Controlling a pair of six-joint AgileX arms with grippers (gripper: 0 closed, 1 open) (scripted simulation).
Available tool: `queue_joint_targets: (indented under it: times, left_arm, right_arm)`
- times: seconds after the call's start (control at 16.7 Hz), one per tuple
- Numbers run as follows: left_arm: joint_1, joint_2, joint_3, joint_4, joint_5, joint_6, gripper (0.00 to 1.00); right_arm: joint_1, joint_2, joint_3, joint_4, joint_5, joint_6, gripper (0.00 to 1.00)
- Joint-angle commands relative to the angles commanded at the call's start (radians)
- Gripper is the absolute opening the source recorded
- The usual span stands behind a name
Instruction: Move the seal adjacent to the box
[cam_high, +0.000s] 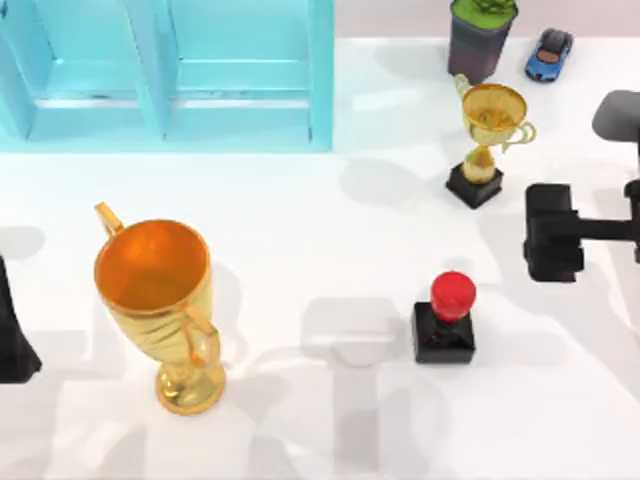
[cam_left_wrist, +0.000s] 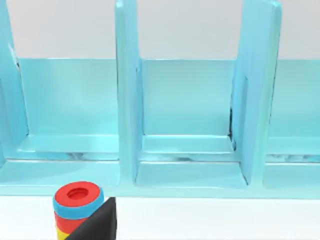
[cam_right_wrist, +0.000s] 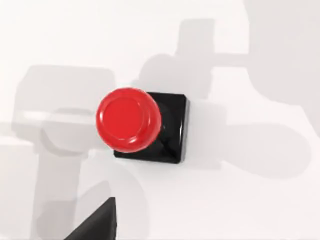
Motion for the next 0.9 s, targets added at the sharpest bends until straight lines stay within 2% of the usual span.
queue_joint_targets:
  times: [0.24, 0.48, 0.66, 0.9]
  left_arm:
    - [0.0, 0.0, 0.0, 0.0, 0.0, 0.0, 1.0]
    - [0.0, 0.0, 0.0, 0.0, 0.0, 0.0, 1.0]
    - [0.0, 0.0, 0.0, 0.0, 0.0, 0.0, 1.0]
    - [0.0, 0.0, 0.0, 0.0, 0.0, 0.0, 1.0]
  right_arm:
    - [0.077, 0.393, 0.34, -0.249, -0.005, 0.099, 1.0]
    - [0.109, 0.646, 0.596, -0.414, -0.015, 0.157, 1.0]
    - [0.116, 0.732, 0.69, -0.474, -0.021, 0.176, 1.0]
    - [0.116, 0.741, 0.7, -0.481, -0.022, 0.178, 1.0]
